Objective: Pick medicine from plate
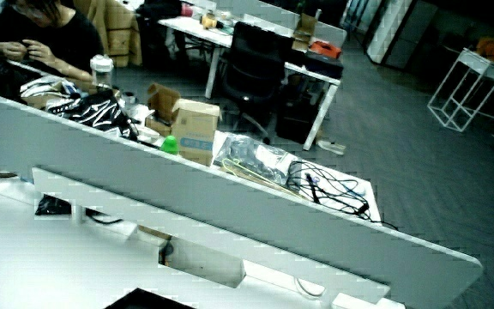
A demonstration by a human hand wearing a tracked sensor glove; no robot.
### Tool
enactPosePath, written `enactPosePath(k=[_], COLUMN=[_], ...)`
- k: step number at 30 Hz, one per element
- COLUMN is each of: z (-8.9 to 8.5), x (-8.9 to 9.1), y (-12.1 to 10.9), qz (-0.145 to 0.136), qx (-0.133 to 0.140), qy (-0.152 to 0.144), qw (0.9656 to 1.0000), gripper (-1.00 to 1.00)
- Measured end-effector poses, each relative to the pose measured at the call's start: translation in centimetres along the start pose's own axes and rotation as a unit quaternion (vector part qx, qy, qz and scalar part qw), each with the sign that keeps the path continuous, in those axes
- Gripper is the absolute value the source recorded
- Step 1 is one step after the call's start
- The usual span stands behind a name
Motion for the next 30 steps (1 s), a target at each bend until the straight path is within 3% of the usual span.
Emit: enactPosePath(k=[1,4,5,6,9,12,15,17,19,21,22,23,24,27,28,30], z=[-0.4,-1.0,-0.9,-1.2,-1.4,-2.0,-1.8,-2.2,-1.7,-1.5,-1.3,-1.2,-1.2,-0.9,-1.1,-0.5], x=[0.1,0.2,0.1,0.0,-0.1,0.4,0.6,0.6,0.4,0.1,0.0,-0.2,-0.2,-0.4,-0.5,-0.5], y=[0.9,2.8,3.2,3.7,4.5,5.2,5.2,5.8,5.9,6.1,6.1,6.1,6.2,5.9,6.0,5.6], qz=[0.001,-0.001,-0.005,0.0,0.012,0.004,-0.001,-0.005,-0.008,-0.008,-0.01,-0.002,0.003,-0.021,-0.021,-0.029], qx=[-0.027,-0.075,-0.074,-0.098,-0.119,-0.149,-0.149,-0.182,-0.167,-0.182,-0.17,-0.175,-0.167,-0.137,-0.135,-0.104], qy=[0.0,-0.011,-0.023,-0.029,-0.027,-0.029,-0.038,-0.043,-0.052,-0.064,-0.071,-0.071,-0.07,-0.096,-0.105,-0.114], qw=[0.9996,0.9972,0.997,0.9948,0.9924,0.9884,0.9882,0.9824,0.9846,0.9813,0.9828,0.9821,0.9834,0.9856,0.985,0.9875], gripper=[0.0,0.0,0.0,0.0,0.0,0.0,0.0,0.08,0.25,0.42,0.5,0.58,0.67,0.92,1.0,1.0])
